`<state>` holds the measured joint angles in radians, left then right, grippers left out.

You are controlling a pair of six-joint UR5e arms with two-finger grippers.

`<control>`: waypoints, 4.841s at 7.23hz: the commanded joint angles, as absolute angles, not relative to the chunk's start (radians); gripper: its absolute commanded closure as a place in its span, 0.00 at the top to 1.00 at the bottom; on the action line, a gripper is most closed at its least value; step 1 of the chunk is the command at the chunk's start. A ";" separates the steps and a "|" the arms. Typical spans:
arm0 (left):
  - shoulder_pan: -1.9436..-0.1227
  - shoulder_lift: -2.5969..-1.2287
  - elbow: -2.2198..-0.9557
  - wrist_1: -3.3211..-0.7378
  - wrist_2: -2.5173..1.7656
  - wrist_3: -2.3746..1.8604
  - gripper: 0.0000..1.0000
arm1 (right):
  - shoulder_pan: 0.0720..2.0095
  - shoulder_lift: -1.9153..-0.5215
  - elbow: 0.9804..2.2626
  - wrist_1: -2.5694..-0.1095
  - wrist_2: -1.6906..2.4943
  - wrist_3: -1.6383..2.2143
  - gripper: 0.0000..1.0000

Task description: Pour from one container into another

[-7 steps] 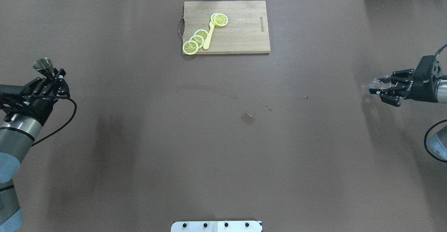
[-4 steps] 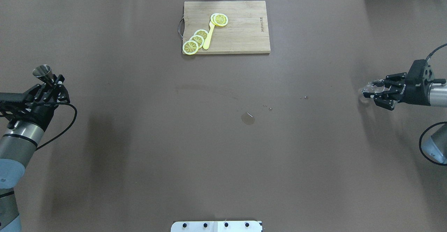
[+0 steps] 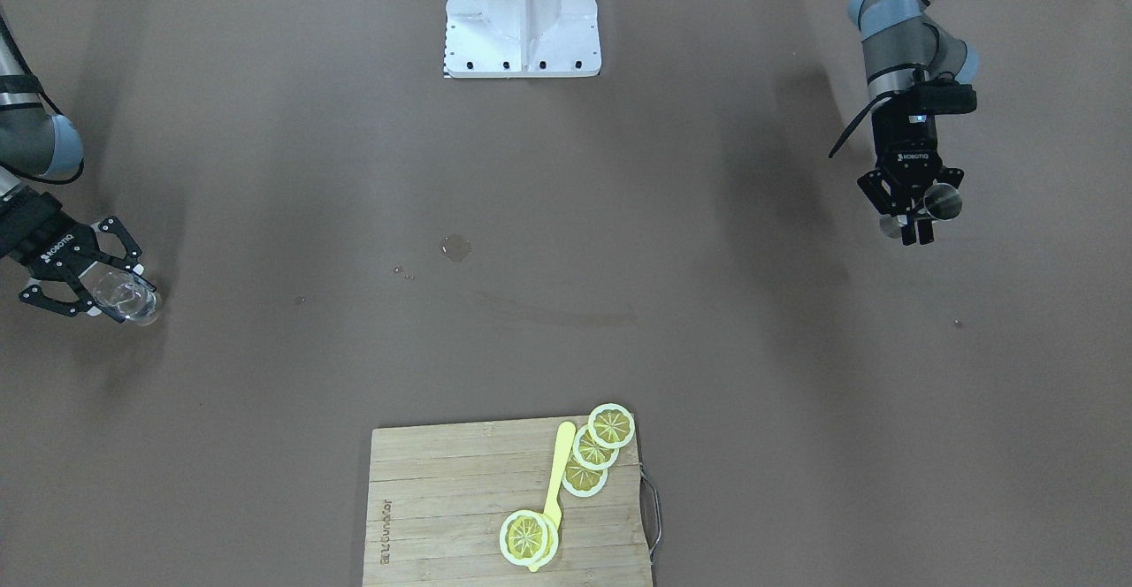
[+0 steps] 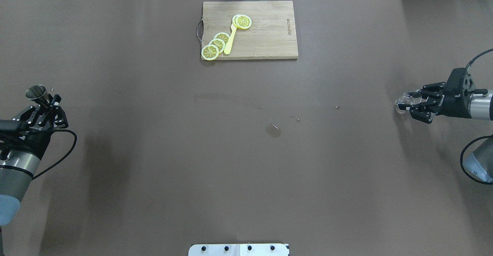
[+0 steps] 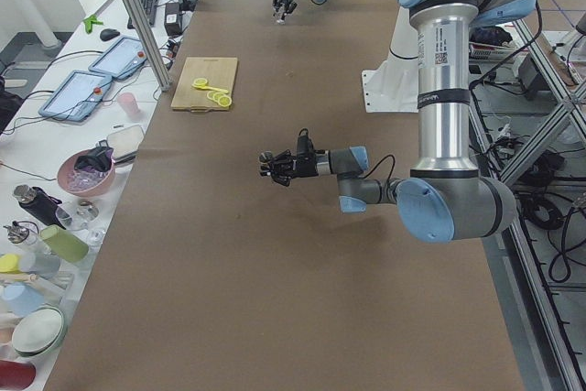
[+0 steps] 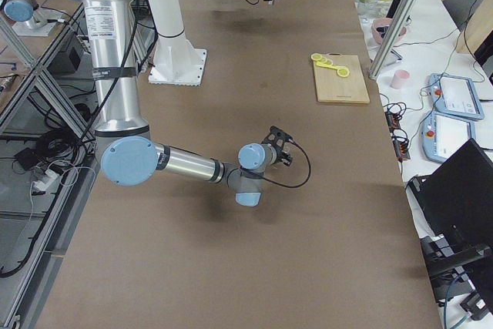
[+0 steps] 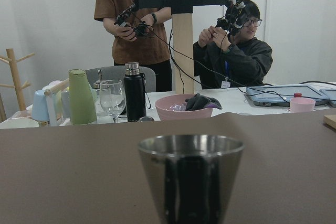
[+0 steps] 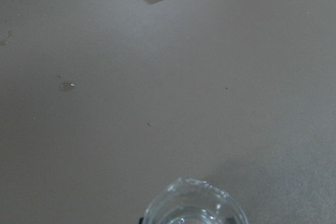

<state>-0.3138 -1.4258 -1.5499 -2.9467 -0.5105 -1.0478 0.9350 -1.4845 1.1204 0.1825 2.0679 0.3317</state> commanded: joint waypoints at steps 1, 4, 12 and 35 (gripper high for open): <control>-0.243 -1.369 -1.551 -2.951 -0.431 -1.095 0.00 | 0.933 -1.477 1.121 0.183 2.068 0.333 0.00; -0.233 -1.359 -1.545 -2.939 -0.431 -1.141 0.00 | 0.933 -1.477 1.124 0.183 2.068 0.336 0.23; -0.201 -1.359 -1.560 -2.787 -0.420 -1.250 0.00 | 0.891 -1.474 1.124 0.238 1.982 0.442 0.64; -0.282 -1.549 -1.485 -2.646 -0.436 -1.235 0.97 | 1.198 -1.654 1.166 -0.108 2.339 0.495 1.00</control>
